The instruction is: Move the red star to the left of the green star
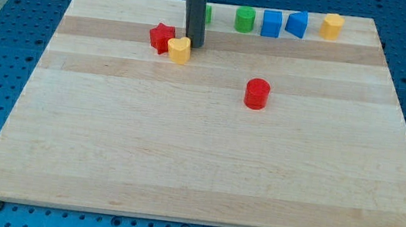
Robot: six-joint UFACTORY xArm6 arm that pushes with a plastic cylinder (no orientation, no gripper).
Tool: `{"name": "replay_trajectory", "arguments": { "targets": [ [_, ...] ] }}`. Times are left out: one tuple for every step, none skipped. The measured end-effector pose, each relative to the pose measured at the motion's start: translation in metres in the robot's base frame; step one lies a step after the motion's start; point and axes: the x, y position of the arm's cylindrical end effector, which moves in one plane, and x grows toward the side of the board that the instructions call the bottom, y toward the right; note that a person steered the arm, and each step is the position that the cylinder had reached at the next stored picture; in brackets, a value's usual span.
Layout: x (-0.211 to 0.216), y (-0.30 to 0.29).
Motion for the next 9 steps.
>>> {"name": "replay_trajectory", "arguments": {
  "targets": [
    [-0.005,-0.025],
    [-0.006,-0.054],
    [-0.006,-0.056],
    [0.010,-0.036],
    [0.018,-0.053],
    [0.020,-0.094],
    [0.028,-0.134],
    [0.033,-0.164],
    [0.033,-0.167]
  ]
}}
